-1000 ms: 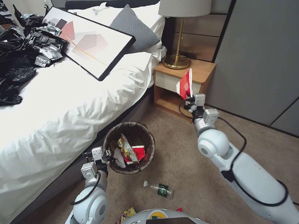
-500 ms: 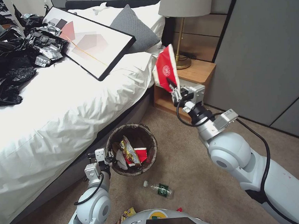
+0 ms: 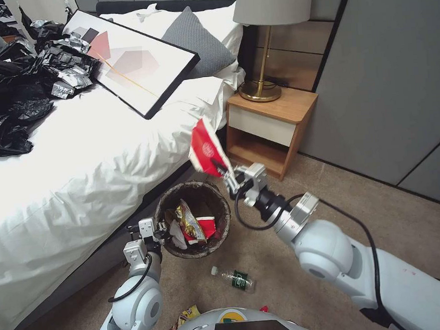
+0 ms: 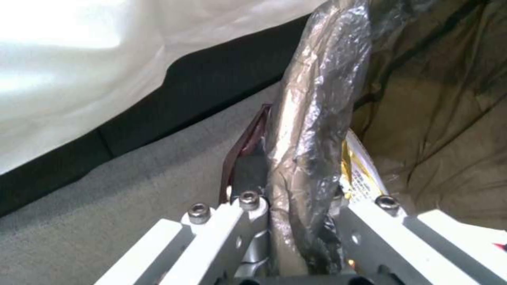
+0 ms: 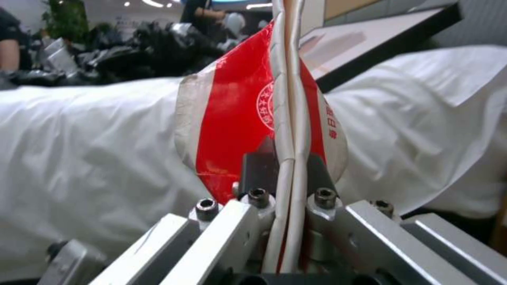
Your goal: Pick up the trash bin, then pick up the garbage from the floor and place it into the trash bin.
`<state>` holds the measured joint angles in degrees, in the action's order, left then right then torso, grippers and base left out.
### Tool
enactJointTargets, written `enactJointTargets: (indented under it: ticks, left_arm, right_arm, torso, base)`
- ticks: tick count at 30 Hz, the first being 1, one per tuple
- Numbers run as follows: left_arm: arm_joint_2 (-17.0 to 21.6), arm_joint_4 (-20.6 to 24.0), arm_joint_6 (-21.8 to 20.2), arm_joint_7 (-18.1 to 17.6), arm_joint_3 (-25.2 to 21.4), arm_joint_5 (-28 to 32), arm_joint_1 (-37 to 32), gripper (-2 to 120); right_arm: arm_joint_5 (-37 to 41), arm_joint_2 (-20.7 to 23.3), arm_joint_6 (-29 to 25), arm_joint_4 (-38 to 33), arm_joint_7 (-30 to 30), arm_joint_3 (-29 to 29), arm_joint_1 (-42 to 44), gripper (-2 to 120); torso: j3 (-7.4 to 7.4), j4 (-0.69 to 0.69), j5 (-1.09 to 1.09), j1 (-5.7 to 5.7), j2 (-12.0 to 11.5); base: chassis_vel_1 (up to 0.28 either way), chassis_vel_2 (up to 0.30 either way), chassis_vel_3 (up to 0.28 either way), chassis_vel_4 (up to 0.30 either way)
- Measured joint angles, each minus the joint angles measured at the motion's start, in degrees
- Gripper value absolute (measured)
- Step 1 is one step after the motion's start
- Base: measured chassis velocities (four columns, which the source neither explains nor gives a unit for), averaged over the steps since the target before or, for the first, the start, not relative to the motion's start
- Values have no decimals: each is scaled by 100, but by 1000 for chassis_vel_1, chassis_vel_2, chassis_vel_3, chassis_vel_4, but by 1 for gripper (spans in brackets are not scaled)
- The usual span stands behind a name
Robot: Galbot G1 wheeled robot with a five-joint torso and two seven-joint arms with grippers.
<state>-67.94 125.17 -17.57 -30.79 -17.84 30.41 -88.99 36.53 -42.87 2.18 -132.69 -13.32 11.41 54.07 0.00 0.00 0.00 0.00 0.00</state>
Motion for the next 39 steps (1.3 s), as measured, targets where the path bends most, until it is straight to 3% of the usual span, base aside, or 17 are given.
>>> enactJointTargets:
  ticks: [12, 33, 39]
  left_arm:
    - [34, 46, 2, -2, -89, 55, 37, 4]
    - [43, 89, 7, -15, -127, 136, 94, 4]
    - [42, 92, 8, -18, -136, 147, 98, 4]
  right_arm:
    - [-180, -238, 4, 621, -80, 1352, -437, 0]
    - [-401, -653, 145, 1536, -359, 2106, -1018, -2]
    - [-426, -729, 255, 1672, -552, 2209, -1187, 16]
  torso:
    - [1, 0, -1, 0, 0]
    - [1, 1, -1, 0, 0]
    - [0, 0, 0, 0, -1]
  base:
    - [0, 0, 0, 0]
    - [0, 0, 0, 0]
    - [0, 0, 0, 0]
